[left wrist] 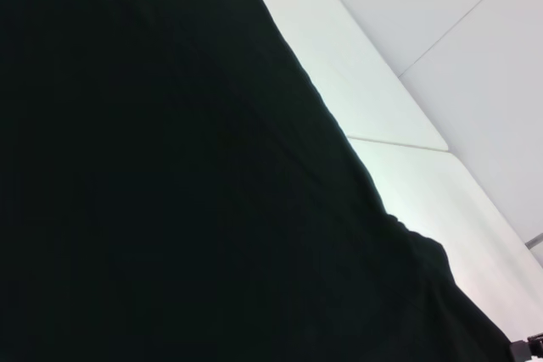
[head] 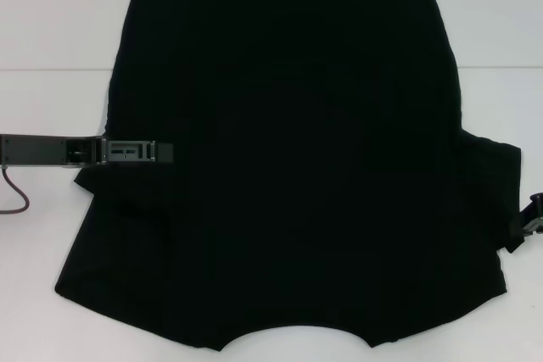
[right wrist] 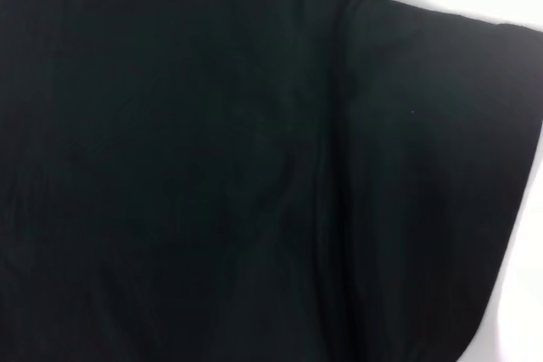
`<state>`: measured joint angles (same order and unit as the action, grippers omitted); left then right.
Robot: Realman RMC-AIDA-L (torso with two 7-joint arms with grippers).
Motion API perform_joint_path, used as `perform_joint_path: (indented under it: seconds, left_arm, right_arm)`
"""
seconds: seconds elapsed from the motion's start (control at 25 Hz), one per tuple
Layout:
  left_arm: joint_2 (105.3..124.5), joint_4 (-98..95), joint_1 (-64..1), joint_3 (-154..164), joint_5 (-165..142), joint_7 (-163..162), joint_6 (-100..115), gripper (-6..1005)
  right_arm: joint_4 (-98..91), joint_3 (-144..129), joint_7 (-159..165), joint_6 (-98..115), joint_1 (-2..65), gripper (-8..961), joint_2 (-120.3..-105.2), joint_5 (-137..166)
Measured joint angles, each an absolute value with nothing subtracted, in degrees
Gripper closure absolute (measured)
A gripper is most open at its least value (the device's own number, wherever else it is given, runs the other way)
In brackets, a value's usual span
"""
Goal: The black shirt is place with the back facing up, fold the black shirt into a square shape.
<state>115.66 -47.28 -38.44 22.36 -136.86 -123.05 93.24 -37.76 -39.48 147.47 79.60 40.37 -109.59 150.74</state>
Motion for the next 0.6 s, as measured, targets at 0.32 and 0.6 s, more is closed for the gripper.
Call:
perform_joint_path:
  seconds: [0.32, 0.6]
  left_arm:
    - [115.66, -47.29, -38.02, 22.07, -136.48, -123.33, 93.78, 52]
    - [115.66, -47.29, -37.62, 22.09, -133.99, -123.46, 94.06, 54]
  right_arm:
    - [-42.69, -36.79, 149.95, 76.58, 37.68, 939, -108.94, 150.55]
    - [-47.30, -34.64, 149.86, 73.63, 37.94, 929, -110.04, 150.56]
